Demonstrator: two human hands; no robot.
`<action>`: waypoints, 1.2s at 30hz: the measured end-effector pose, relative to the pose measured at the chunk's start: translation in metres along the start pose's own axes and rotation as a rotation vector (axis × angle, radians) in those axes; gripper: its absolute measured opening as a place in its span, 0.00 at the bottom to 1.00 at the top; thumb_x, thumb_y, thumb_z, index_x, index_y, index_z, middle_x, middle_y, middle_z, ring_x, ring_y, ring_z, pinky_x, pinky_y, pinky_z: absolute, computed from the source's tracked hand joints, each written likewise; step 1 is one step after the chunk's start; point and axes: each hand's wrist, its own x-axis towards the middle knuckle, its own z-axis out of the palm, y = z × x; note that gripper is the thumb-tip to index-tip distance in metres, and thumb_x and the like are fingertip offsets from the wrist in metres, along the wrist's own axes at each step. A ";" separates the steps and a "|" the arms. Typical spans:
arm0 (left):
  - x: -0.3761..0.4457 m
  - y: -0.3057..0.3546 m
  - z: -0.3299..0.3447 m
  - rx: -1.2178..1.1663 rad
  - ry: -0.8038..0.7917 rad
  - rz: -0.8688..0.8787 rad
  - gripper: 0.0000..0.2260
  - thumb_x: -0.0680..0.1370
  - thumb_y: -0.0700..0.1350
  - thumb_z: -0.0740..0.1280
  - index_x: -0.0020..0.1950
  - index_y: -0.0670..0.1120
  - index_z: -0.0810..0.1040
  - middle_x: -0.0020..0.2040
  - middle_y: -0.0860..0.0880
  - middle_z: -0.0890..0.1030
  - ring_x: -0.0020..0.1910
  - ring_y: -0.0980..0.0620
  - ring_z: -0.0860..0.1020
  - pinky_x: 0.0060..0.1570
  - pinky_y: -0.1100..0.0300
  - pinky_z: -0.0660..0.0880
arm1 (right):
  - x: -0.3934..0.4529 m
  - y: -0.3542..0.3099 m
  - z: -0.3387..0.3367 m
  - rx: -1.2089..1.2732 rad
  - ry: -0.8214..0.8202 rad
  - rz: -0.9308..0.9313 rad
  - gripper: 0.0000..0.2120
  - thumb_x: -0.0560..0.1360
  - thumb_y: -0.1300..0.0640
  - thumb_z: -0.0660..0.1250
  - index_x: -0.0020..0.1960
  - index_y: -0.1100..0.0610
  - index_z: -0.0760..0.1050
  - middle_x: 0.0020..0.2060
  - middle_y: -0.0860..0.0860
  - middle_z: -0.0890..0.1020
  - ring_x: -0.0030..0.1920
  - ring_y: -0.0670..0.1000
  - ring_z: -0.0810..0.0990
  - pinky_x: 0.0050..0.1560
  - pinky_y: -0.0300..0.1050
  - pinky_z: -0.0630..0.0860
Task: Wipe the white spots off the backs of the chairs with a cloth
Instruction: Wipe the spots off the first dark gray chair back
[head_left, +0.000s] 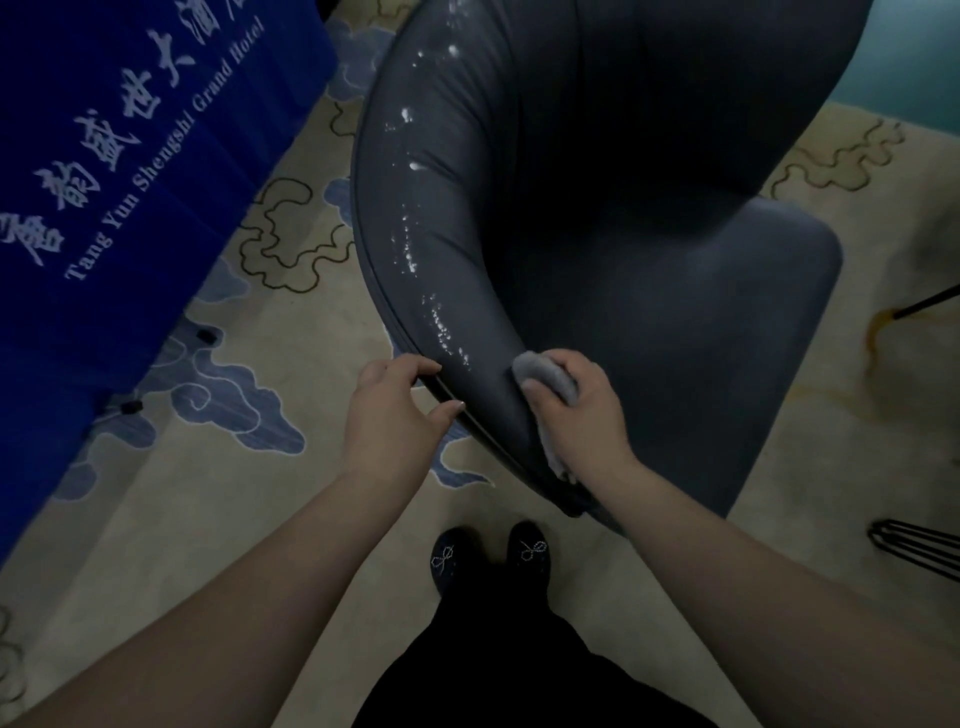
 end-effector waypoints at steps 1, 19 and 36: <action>0.000 0.000 0.000 -0.004 -0.001 0.003 0.18 0.70 0.48 0.76 0.57 0.52 0.77 0.54 0.53 0.73 0.49 0.57 0.73 0.56 0.63 0.71 | 0.008 0.000 -0.004 0.001 0.016 0.062 0.09 0.74 0.52 0.68 0.54 0.44 0.76 0.53 0.50 0.77 0.50 0.43 0.77 0.48 0.34 0.72; 0.042 -0.009 -0.025 -0.259 -0.010 -0.126 0.34 0.70 0.46 0.76 0.71 0.56 0.65 0.60 0.61 0.69 0.52 0.59 0.76 0.42 0.71 0.71 | 0.032 -0.062 0.043 -0.188 -0.126 -0.406 0.20 0.74 0.53 0.69 0.66 0.50 0.75 0.54 0.52 0.70 0.55 0.52 0.71 0.59 0.44 0.71; 0.071 -0.023 -0.030 -0.255 -0.160 -0.039 0.38 0.65 0.45 0.79 0.68 0.61 0.64 0.44 0.76 0.70 0.43 0.70 0.77 0.38 0.76 0.72 | 0.055 -0.070 0.060 0.082 0.065 -0.160 0.15 0.74 0.57 0.70 0.59 0.46 0.78 0.50 0.47 0.70 0.50 0.38 0.74 0.50 0.23 0.67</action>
